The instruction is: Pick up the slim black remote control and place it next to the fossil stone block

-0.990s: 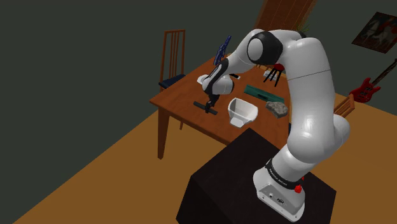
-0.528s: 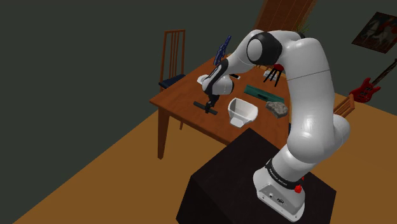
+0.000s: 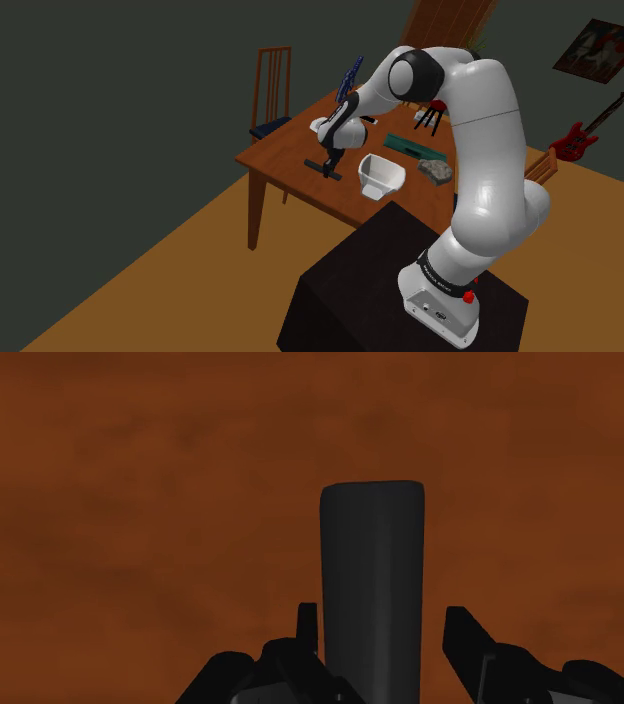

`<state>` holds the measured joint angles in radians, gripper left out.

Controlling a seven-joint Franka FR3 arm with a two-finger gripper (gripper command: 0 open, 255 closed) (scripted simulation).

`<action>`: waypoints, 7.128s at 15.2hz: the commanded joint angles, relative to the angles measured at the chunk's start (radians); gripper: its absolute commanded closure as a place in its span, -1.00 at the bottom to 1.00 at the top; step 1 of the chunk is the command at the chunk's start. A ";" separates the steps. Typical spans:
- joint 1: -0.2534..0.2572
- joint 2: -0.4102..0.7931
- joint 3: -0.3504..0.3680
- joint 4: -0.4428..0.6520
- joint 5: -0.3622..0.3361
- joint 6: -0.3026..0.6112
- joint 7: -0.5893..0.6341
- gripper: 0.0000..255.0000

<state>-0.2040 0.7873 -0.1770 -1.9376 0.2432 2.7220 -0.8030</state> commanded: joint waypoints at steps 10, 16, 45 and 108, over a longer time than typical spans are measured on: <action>0.020 -0.093 -0.030 -0.039 -0.019 -0.053 0.013 1.00; 0.037 -0.165 -0.052 -0.062 -0.037 -0.102 0.024 1.00; -0.235 -0.303 -0.142 -0.086 -0.031 -0.216 -0.336 1.00; -0.596 0.022 -0.108 0.239 0.080 -0.226 -0.700 -1.00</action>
<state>-0.8004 0.8104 -0.2849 -1.6975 0.3232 2.4961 -1.5027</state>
